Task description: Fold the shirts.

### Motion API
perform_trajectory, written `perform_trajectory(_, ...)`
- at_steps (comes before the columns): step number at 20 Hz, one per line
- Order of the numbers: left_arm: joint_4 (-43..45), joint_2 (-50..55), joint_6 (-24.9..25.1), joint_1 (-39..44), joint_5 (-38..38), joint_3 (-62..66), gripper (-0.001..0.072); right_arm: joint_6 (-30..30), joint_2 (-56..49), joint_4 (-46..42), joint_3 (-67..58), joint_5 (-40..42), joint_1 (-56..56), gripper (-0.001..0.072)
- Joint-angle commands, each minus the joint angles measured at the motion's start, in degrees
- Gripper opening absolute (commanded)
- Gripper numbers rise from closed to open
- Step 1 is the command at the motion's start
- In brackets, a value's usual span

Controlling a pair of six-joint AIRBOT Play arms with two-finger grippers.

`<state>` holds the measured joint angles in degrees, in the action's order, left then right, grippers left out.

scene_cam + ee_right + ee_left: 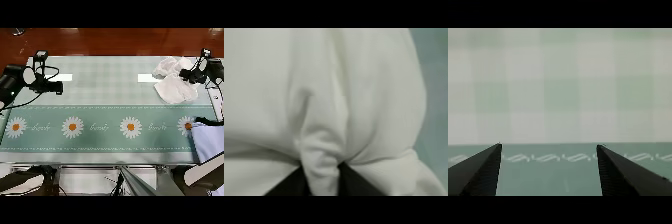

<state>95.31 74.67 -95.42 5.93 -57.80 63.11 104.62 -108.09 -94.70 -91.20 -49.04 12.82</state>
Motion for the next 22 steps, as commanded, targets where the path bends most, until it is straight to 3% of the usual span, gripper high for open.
perform_trajectory(1, 0.04, -0.39, -0.48, -4.24, -13.73, -0.04, 0.0703, -10.47, 0.7, 14.45, -3.96, -7.96, 0.55, 0.0032)
perform_trajectory(3, -3.3, -2.49, -0.04, -7.61, -16.63, -0.33, 0.0704, -13.31, 6.45, 19.12, -7.96, -8.98, 0.52, 0.0032)
perform_trajectory(5, -10.73, -8.39, 3.04, -9.49, -14.6, -3.96, 0.0703, -14.95, 13.6, 22.08, -11.67, -8.7, 0.52, 0.0031)
perform_trajectory(9, -24.96, -28.04, 6.25, -8.2, -7.45, -18.34, 0.0703, -18.99, 27.5, 27.82, -18.73, -9.03, 0.52, 0.0031)
perform_trajectory(13, -35.78, -44.59, 6.23, -5.22, -6.62, -28.0, 0.0704, -23.98, 36.54, 33.77, -24.74, -9.9, 0.52, 0.003)
perform_trajectory(17, -36.94, -50.12, 6.1, -3.96, -6.69, -30.18, 0.0704, -28.57, 43.63, 40.02, -26.36, -9.66, 0.52, 0.003)
perform_trajectory(22, -36.94, -49.13, 5.6, -4.0, -4.63, -30.21, 0.0704, -31.3, 49.7, 50.49, -25.42, -22.95, 0.5, 0.003)
